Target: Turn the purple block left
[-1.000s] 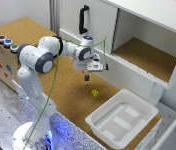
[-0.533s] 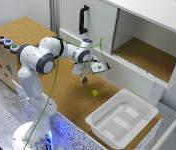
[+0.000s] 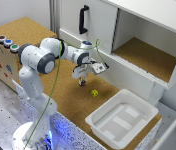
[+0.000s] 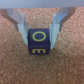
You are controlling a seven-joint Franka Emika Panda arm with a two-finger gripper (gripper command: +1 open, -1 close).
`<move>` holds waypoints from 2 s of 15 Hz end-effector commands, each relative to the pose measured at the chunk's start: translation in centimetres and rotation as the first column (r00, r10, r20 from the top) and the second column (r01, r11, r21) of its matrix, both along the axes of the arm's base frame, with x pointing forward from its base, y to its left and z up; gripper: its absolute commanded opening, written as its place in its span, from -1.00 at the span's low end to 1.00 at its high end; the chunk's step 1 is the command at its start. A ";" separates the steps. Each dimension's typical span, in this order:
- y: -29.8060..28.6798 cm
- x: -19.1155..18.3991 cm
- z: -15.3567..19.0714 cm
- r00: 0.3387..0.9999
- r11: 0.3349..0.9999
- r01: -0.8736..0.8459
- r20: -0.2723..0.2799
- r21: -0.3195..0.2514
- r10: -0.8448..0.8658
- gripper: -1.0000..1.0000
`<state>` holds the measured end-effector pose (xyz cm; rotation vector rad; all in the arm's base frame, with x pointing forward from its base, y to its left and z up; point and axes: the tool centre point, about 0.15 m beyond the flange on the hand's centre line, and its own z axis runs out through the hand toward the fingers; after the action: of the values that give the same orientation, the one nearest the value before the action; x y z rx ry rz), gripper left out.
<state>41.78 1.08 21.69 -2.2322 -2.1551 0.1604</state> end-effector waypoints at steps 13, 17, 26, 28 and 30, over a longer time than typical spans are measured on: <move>-2.2 -1.4 10.1 0.964 0.969 0.234 0.113 0.083 -0.243 1.00; -3.7 -1.1 10.8 0.904 0.907 0.409 0.094 0.098 -0.417 1.00; -7.4 -0.7 7.8 0.544 0.547 0.835 0.056 0.063 -0.837 1.00; -7.0 -0.5 6.1 0.435 0.441 0.897 0.118 0.031 -0.893 1.00; -7.0 -0.1 5.1 0.294 0.295 0.956 0.076 0.004 -0.953 1.00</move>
<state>40.02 -5.99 30.37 -2.9776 -0.8060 -0.0503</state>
